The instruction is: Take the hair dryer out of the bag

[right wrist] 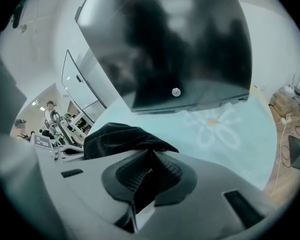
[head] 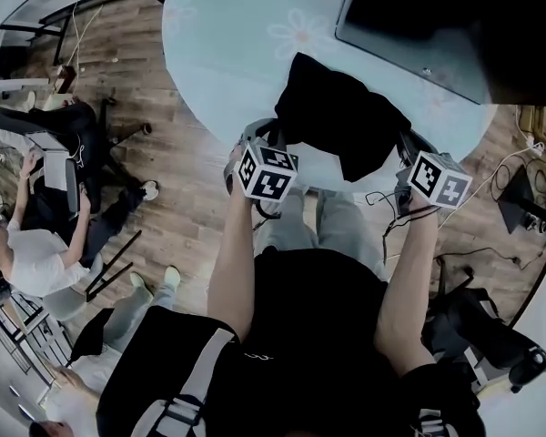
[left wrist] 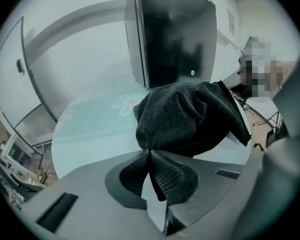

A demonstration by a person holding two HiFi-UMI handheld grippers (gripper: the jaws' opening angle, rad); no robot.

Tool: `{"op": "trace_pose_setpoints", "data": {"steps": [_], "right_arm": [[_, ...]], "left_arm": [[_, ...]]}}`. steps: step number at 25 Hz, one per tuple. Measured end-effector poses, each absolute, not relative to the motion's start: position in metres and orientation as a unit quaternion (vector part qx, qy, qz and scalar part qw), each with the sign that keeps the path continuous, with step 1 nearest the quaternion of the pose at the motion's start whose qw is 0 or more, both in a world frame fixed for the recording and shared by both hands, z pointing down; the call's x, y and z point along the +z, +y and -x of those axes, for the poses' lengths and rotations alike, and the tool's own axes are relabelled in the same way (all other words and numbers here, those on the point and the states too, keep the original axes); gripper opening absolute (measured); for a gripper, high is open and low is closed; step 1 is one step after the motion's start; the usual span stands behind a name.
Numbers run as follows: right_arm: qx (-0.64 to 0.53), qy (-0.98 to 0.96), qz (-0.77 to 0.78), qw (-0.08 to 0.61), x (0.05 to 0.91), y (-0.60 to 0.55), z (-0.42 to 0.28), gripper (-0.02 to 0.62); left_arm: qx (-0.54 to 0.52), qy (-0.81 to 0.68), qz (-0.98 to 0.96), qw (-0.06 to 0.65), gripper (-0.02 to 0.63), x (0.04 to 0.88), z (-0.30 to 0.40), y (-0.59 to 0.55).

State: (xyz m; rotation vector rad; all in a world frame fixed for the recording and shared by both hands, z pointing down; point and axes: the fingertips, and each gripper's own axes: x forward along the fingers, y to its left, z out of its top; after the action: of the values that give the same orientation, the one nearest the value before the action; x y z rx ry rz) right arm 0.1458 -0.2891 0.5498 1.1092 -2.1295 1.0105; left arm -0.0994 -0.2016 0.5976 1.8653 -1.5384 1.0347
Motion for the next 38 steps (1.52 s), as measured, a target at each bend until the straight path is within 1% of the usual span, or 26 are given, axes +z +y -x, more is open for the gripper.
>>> {"op": "trace_pose_setpoints", "data": {"steps": [8,20,34,38], "right_arm": [[0.364,-0.817,-0.394,0.211,0.502,-0.316,-0.129,0.032],[0.363,-0.82,-0.421,0.14,0.466,-0.331,-0.154,0.029],[0.376,-0.772,-0.502,0.097,0.47,-0.342,-0.224,0.029],[0.384,-0.754,-0.523,0.099,0.483,-0.339,-0.239,0.029]], "left_arm": [[0.342,-0.638,-0.648,0.237,0.028,0.573,0.141,-0.214],[0.325,-0.685,-0.617,0.212,0.028,0.551,0.184,-0.219],[0.322,-0.746,-0.531,0.239,0.027,0.553,0.254,-0.191],[0.336,-0.748,-0.524,0.229,0.028,0.555,0.253,-0.191]]}}
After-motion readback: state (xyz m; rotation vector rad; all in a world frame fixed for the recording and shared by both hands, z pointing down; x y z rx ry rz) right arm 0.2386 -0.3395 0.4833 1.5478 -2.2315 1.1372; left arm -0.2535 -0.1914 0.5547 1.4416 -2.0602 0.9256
